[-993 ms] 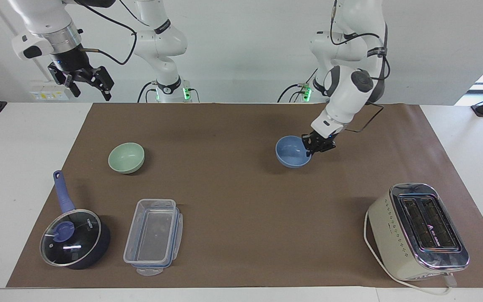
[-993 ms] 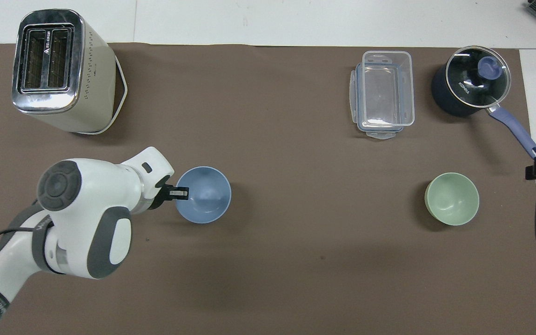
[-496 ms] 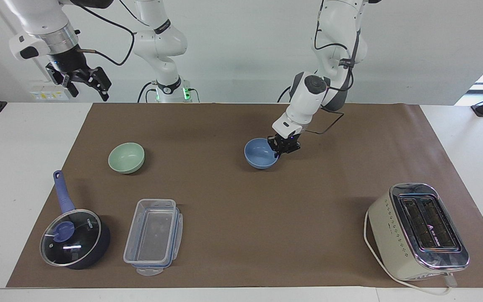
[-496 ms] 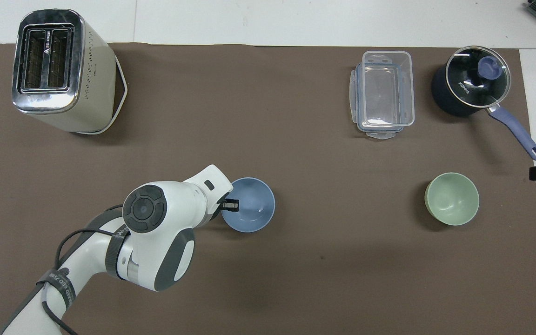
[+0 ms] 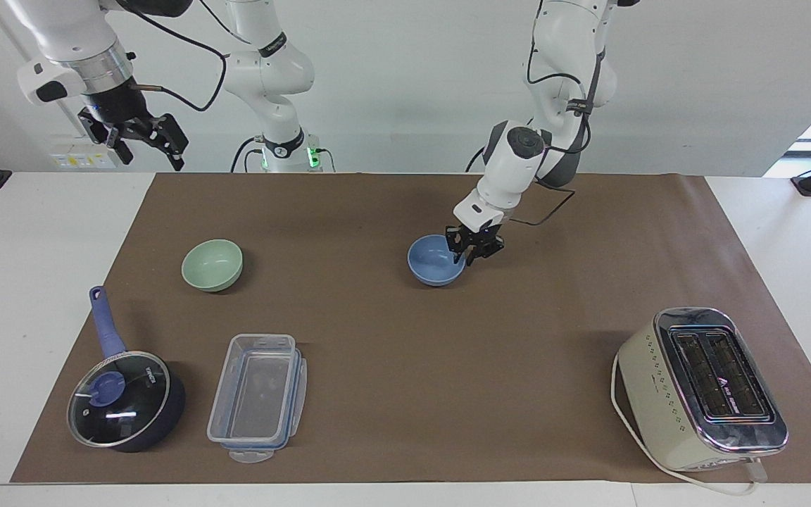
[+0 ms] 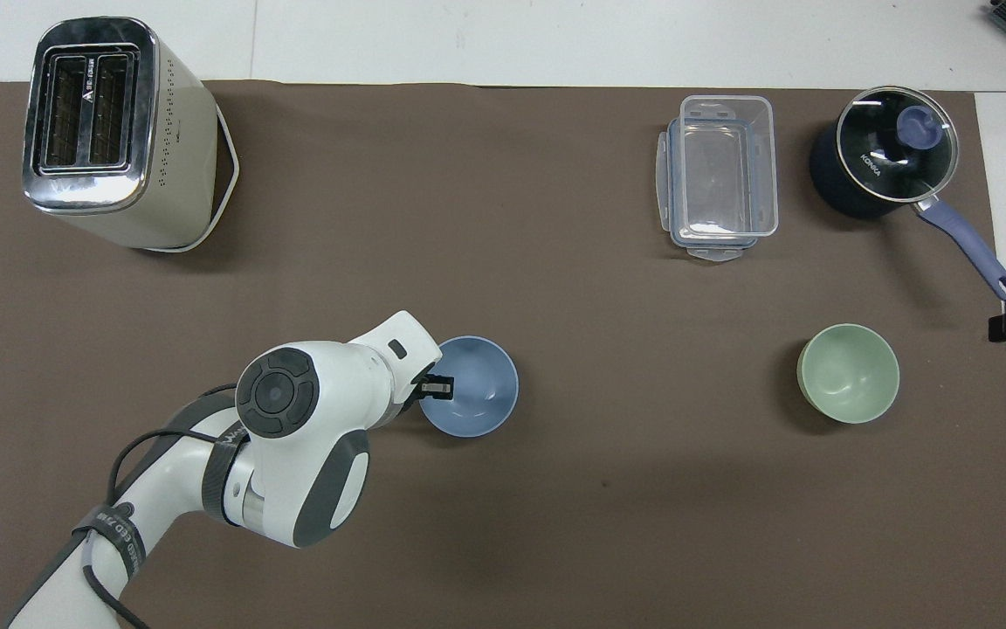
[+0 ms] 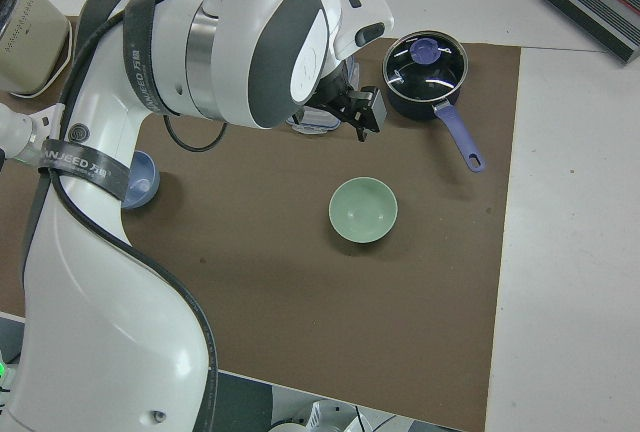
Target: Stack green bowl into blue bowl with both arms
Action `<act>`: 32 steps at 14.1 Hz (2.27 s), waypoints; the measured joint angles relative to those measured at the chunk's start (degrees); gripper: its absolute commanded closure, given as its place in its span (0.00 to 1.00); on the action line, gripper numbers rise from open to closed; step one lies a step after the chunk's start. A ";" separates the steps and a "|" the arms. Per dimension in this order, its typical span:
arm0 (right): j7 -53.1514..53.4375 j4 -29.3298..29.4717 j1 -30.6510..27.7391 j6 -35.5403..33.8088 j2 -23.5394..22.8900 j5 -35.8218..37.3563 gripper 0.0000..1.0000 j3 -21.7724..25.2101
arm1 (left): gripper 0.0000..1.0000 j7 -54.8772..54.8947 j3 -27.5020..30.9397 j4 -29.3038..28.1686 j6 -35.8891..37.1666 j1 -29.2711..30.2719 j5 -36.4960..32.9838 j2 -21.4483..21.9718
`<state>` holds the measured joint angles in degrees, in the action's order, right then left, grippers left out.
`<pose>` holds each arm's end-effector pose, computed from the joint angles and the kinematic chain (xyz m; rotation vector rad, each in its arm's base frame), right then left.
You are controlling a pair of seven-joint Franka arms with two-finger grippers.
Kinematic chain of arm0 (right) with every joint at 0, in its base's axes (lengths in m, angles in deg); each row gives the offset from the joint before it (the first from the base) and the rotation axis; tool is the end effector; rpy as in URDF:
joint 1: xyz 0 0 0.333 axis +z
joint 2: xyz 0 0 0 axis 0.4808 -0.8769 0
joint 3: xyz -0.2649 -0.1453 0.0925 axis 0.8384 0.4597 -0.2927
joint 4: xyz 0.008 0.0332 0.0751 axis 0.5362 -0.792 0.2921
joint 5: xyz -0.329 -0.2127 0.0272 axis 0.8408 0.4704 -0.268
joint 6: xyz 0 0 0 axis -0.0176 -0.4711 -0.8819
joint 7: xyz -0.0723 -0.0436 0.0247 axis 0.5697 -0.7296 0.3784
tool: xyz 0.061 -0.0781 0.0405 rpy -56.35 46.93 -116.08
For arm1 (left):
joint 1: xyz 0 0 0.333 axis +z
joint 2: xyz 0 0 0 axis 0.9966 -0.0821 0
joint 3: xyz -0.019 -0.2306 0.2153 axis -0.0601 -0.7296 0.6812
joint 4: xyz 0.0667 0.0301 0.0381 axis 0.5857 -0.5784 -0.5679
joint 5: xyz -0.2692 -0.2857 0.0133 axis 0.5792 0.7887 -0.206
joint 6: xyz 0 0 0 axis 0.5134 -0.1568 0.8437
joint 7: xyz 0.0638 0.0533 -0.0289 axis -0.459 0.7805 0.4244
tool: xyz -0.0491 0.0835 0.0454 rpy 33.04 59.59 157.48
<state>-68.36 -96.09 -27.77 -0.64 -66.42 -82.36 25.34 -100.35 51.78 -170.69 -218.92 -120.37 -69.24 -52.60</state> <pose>0.5096 -0.0662 0.6438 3.1223 -0.2192 -0.0186 0.4538 -0.3052 0.3355 2.9055 -0.2097 0.1093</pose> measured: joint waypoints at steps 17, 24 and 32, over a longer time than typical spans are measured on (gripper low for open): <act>-18.12 -21.19 -6.06 29.86 -10.34 -2.56 0.00 0.12 | 0.00 24.49 2.02 18.83 28.20 23.59 -10.46 8.74; -22.33 -29.60 -9.09 40.27 -12.44 -2.83 0.00 0.15 | 0.00 27.35 2.04 38.12 48.48 26.10 -16.18 6.87; -22.21 -32.00 -9.37 41.99 -12.89 -6.59 0.48 0.15 | 0.00 27.95 2.15 46.45 58.90 26.66 -16.26 4.10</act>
<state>-90.57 -128.09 -37.14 41.35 -79.32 -88.95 25.49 -72.40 53.92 -124.24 -160.03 -93.71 -85.51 -48.50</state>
